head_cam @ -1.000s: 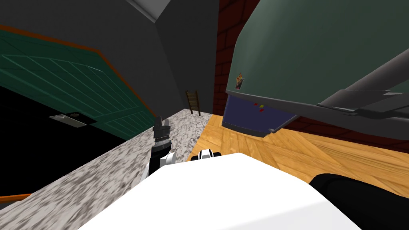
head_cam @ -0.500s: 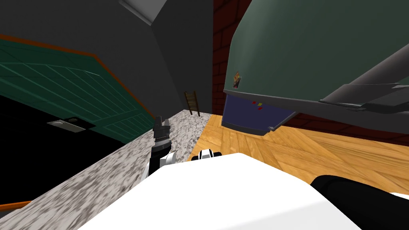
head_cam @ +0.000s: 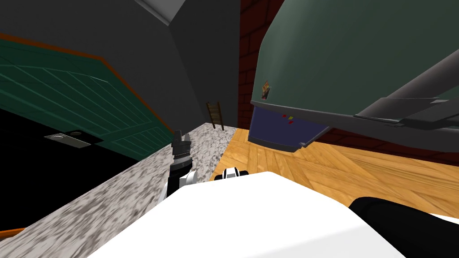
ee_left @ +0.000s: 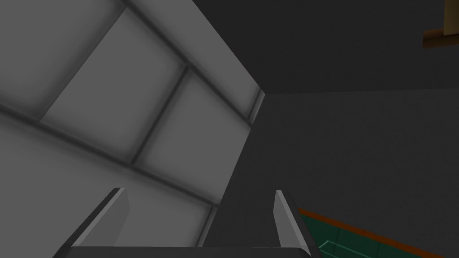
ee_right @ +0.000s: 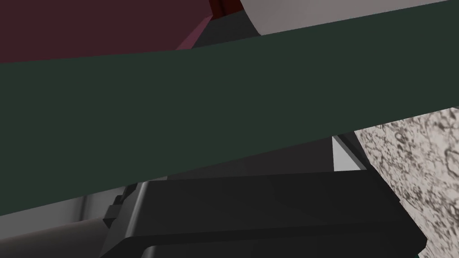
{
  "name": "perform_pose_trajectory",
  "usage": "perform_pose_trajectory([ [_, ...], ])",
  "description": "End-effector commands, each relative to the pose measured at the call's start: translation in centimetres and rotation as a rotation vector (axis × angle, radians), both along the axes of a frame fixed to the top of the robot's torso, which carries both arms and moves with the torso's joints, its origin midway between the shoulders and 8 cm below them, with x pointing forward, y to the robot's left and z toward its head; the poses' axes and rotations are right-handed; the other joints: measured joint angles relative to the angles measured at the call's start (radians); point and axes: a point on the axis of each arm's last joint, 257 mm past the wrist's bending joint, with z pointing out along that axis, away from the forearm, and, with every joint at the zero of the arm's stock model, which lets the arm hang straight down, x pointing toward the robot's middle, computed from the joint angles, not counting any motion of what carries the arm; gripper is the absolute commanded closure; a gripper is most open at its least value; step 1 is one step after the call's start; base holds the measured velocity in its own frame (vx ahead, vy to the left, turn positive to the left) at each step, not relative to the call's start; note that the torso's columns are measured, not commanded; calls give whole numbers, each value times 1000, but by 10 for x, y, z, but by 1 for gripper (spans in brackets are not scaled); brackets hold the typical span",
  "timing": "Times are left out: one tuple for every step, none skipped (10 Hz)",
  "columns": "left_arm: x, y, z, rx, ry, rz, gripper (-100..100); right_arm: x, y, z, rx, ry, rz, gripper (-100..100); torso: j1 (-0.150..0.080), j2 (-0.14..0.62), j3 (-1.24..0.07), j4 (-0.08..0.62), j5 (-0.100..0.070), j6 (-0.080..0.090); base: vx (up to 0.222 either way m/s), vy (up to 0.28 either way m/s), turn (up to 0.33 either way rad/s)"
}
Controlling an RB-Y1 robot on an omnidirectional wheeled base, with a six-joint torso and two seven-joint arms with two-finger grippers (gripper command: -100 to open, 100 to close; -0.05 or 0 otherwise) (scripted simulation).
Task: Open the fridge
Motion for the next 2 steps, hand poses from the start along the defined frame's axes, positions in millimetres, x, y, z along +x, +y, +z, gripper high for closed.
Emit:
perform_pose_trajectory([
  [0,0,0,0,0,0,0,0,0,-2,2,6,2,0,-2,0,1,0,-2,0,0,0,0],
  [0,0,0,0,0,0,0,1,1,-4,3,11,4,0,-4,1,2,0,-3,1,0,0,0],
])
